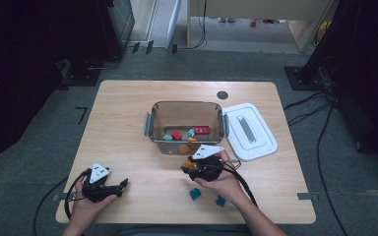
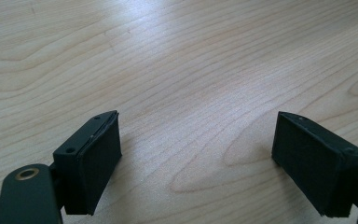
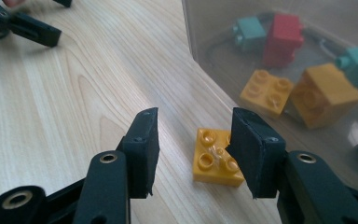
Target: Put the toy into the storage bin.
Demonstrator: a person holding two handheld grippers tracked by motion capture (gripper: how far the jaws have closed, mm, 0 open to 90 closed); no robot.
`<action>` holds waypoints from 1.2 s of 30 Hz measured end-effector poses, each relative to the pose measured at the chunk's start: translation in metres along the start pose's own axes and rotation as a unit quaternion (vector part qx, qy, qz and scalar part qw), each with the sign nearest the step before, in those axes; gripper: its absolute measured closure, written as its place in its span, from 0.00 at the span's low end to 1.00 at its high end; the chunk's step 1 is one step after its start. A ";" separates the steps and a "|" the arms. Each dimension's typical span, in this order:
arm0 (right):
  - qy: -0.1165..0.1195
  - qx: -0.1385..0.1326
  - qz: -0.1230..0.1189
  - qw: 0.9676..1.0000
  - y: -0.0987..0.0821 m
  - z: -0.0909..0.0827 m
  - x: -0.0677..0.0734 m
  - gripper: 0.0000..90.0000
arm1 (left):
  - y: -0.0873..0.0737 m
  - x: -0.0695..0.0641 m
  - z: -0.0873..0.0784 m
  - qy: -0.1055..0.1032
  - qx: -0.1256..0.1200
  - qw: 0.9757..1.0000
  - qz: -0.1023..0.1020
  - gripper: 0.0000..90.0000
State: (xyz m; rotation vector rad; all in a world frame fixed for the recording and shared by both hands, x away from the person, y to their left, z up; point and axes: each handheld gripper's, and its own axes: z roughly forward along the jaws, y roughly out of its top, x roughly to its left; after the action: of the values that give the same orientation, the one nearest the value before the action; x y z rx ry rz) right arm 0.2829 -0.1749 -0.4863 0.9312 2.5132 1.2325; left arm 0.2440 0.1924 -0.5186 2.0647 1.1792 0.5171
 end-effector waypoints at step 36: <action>-0.069 0.028 -0.003 0.997 -0.020 0.019 -0.002 0.66 | 0.000 0.000 0.000 0.000 0.000 1.000 0.000 0.17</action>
State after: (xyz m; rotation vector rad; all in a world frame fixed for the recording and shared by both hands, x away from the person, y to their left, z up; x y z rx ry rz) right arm 0.2840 -0.1731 -0.5138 0.9852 2.4518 1.0619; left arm 0.2440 0.1926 -0.5186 2.0644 1.1790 0.5163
